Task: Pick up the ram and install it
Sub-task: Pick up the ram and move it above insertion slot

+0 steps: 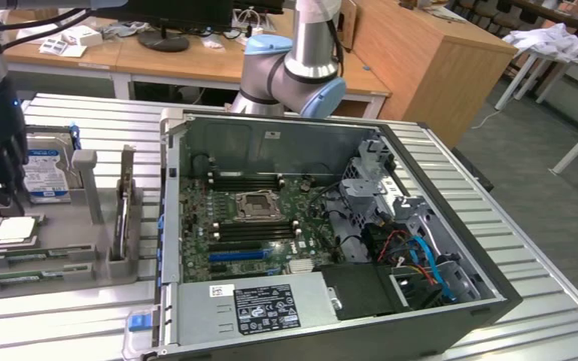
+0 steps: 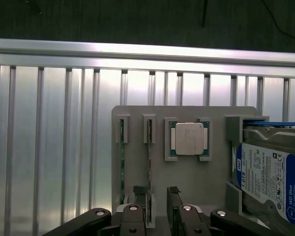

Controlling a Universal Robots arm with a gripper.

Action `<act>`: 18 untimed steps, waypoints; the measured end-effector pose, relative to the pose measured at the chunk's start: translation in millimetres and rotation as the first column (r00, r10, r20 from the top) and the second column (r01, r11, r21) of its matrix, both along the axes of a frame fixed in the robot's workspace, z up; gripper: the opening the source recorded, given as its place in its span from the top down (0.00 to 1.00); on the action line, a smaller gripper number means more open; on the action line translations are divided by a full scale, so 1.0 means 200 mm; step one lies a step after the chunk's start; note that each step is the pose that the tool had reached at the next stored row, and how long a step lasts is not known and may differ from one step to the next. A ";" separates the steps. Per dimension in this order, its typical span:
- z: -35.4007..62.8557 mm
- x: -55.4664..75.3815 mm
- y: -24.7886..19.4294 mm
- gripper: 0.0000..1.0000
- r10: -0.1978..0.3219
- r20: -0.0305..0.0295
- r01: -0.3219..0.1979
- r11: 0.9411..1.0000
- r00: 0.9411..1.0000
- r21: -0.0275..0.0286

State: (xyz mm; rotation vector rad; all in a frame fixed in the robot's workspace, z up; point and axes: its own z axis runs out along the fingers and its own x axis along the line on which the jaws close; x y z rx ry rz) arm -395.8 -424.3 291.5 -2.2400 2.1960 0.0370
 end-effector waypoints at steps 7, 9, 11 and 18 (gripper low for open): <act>-0.001 0.00 -0.029 0.69 0.000 0.000 0.000 1.000 1.000 0.000; -0.001 0.00 -0.034 0.69 0.000 0.000 0.000 1.000 1.000 0.000; -0.002 0.00 -0.036 0.69 0.000 0.000 0.000 1.000 1.000 0.000; -0.007 0.00 -0.049 0.69 0.000 0.000 0.000 1.000 1.000 0.000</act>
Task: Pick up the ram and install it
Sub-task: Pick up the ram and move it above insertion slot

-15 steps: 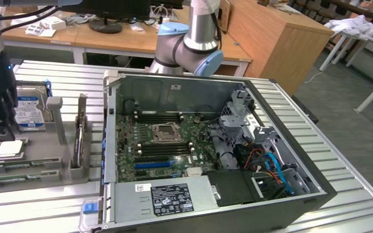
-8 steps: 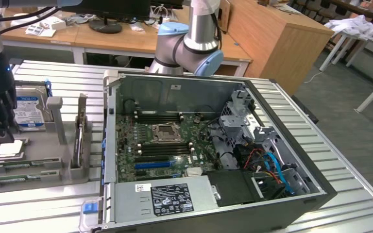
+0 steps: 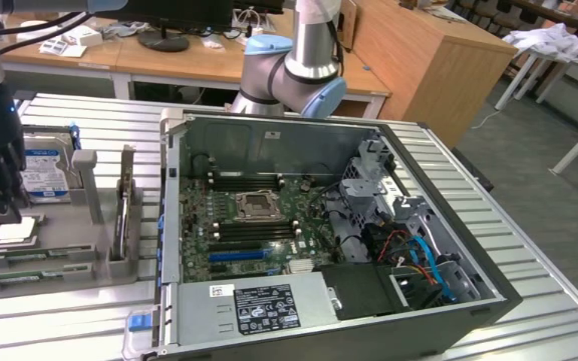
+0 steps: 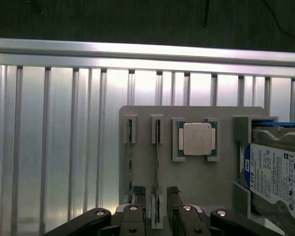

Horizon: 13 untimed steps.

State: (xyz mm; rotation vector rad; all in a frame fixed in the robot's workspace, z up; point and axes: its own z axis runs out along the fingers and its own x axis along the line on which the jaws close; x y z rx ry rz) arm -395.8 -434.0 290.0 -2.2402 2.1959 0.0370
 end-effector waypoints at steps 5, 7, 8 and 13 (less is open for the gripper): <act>-0.004 0.00 -0.019 0.69 0.000 0.000 0.000 1.000 1.000 0.000; -0.005 0.00 -0.024 0.69 0.000 0.000 0.000 1.000 1.000 0.000; -0.005 0.00 -0.027 0.69 0.000 0.000 0.000 1.000 1.000 0.000; -0.007 0.00 -0.045 0.69 0.000 0.000 0.000 1.000 1.000 0.000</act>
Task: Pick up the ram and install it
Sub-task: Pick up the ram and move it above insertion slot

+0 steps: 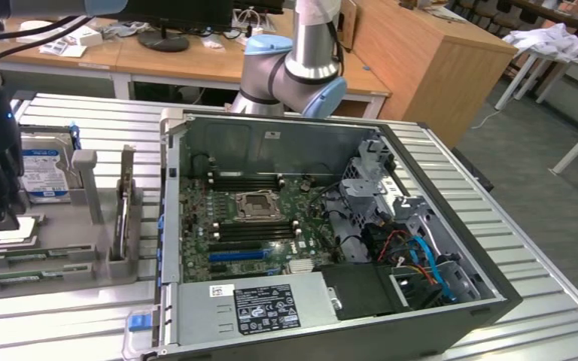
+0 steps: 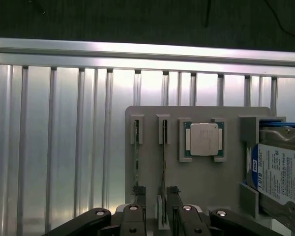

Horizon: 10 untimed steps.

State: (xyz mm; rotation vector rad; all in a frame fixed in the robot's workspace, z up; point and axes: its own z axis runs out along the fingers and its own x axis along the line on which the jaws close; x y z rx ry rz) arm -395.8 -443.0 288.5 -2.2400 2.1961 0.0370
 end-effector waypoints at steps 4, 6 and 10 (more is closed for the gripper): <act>-0.002 0.00 -0.015 0.69 0.000 0.000 0.000 1.000 1.000 0.000; -0.002 0.00 -0.024 0.69 0.000 0.000 0.000 1.000 1.000 0.000; -0.003 0.00 -0.042 0.69 0.000 0.000 0.000 1.000 1.000 0.000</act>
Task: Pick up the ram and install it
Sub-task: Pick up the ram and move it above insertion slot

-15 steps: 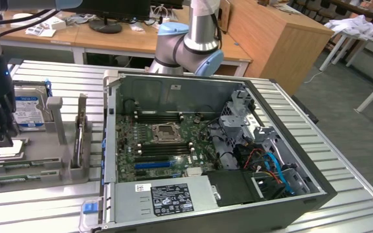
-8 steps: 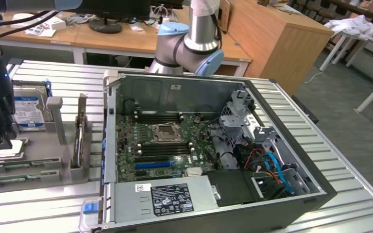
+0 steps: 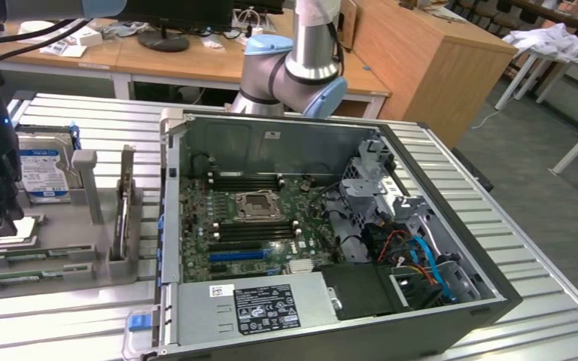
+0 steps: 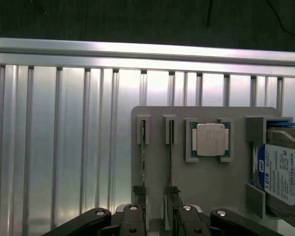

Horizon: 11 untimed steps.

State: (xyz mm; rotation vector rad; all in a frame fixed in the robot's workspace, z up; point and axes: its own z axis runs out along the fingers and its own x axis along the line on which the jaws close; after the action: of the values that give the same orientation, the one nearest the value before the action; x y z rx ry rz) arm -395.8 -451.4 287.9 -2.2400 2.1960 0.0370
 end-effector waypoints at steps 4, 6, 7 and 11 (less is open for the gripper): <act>0.000 0.00 0.000 0.69 0.000 0.000 0.000 1.000 1.000 0.000; 0.000 0.00 -0.001 0.69 0.000 0.000 0.000 1.000 1.000 0.000; 0.000 0.00 -0.001 0.69 0.000 0.000 0.000 1.000 1.000 0.000; -0.007 0.00 -0.001 0.69 0.000 0.000 0.000 1.000 1.000 -0.002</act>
State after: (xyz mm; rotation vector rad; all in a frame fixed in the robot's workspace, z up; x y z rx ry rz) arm -395.8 -451.6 286.6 -2.2411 2.1968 0.0350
